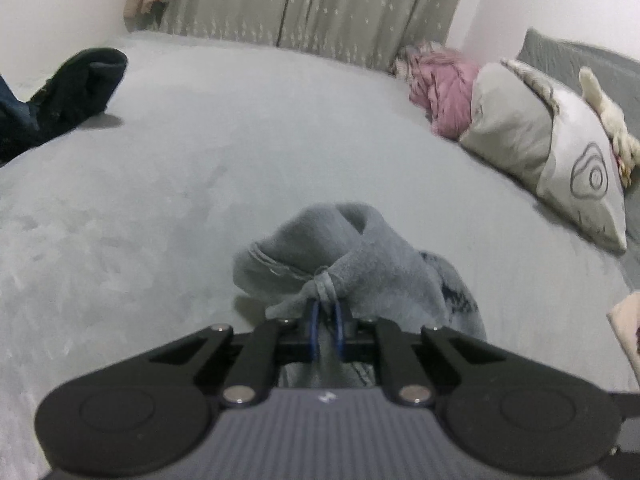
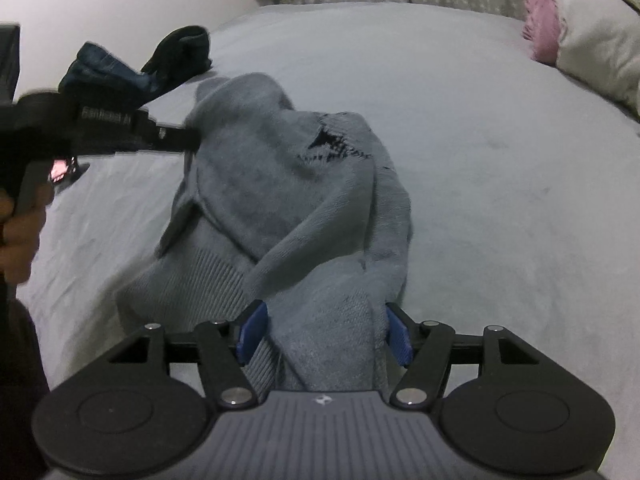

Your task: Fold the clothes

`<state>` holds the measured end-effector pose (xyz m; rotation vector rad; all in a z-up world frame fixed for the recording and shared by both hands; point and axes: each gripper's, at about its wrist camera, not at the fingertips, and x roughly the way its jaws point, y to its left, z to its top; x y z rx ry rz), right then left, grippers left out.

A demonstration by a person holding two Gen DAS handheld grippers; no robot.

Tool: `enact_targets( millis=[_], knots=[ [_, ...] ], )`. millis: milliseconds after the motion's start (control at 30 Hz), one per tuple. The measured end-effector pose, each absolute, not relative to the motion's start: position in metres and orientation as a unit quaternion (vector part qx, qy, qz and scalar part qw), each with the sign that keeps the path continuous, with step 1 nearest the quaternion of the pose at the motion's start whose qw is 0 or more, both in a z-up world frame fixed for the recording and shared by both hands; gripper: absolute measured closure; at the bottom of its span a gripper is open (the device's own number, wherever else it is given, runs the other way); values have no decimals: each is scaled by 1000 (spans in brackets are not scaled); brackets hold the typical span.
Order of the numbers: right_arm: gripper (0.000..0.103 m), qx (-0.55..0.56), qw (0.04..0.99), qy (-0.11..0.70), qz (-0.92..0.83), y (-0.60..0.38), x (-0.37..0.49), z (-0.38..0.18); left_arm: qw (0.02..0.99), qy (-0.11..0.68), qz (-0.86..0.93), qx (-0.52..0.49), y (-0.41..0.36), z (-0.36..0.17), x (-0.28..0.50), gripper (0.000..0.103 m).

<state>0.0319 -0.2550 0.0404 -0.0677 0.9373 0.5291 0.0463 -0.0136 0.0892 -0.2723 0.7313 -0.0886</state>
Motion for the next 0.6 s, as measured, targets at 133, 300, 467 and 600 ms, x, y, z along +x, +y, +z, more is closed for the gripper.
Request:
enact_targets(
  millis=[133, 300, 467, 600],
  knots=[
    [53, -48, 861, 440, 250, -250, 28, 35, 923, 341, -34, -176, 7, 84, 46, 99],
    [81, -34, 865, 436, 246, -247, 26, 35, 913, 339, -38, -223, 29, 82, 54, 100],
    [83, 12, 862, 416, 289, -241, 13, 59, 927, 314, -18, -205, 43, 94, 47, 103],
    [83, 22, 844, 409, 345, -218, -1, 72, 935, 294, 15, -198, 68, 109, 39, 103]
  ],
)
